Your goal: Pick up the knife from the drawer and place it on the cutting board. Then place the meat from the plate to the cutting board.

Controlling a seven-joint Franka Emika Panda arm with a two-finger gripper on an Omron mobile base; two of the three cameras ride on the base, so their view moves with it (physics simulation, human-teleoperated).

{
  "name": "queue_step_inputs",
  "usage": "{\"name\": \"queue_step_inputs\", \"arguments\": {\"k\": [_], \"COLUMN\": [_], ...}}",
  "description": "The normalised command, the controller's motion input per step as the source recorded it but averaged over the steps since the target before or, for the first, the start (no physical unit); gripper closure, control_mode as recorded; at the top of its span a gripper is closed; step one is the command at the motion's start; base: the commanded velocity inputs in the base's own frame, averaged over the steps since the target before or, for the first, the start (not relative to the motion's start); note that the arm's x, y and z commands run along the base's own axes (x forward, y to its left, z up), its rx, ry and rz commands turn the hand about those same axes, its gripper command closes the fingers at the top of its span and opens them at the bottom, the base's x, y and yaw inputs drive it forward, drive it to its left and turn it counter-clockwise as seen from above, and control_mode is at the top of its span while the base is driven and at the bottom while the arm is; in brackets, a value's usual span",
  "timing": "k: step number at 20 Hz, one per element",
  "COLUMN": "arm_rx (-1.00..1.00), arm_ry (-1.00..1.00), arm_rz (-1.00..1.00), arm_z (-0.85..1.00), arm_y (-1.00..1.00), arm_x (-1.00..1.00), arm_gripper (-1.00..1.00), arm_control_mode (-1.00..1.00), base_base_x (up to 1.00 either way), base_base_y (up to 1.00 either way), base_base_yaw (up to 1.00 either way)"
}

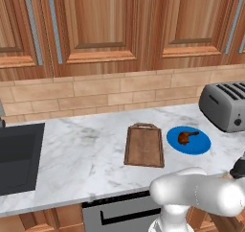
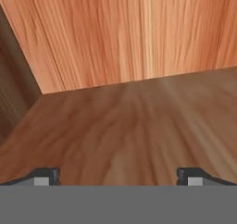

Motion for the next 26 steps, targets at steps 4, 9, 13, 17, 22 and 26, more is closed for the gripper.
{"name": "queue_step_inputs", "arguments": {"k": [4, 9, 13, 17, 22, 26], "arm_rx": [0.09, 0.05, 0.01, 0.0, 0.0, 0.04], "arm_ry": [-0.03, 0.0, 0.0, 0.0, 0.0, 0.0], "arm_rz": [0.0, 0.0, 0.0, 0.02, 0.03, 0.05], "arm_z": [-0.14, -0.12, -0.03, -0.25, -0.5, -0.41], "arm_y": [0.0, 0.02, 0.06, 0.0, 0.0, -0.04], "arm_x": [-0.1, 0.0, 0.01, 0.0, -0.05, -0.23], "arm_gripper": [-1.0, -1.0, -1.0, -1.0, -1.0, -1.0], "arm_control_mode": [-1.0, -1.0, -1.0, -1.0, -1.0, -1.0], "base_base_x": [0.0, 0.0, 0.0, 0.0, 0.0, 0.0], "base_base_y": [0.0, 0.0, 0.0, 0.0, 0.0, 0.0], "base_base_yaw": [0.0, 0.0, 0.0, 0.0, 0.0, 0.0]}}
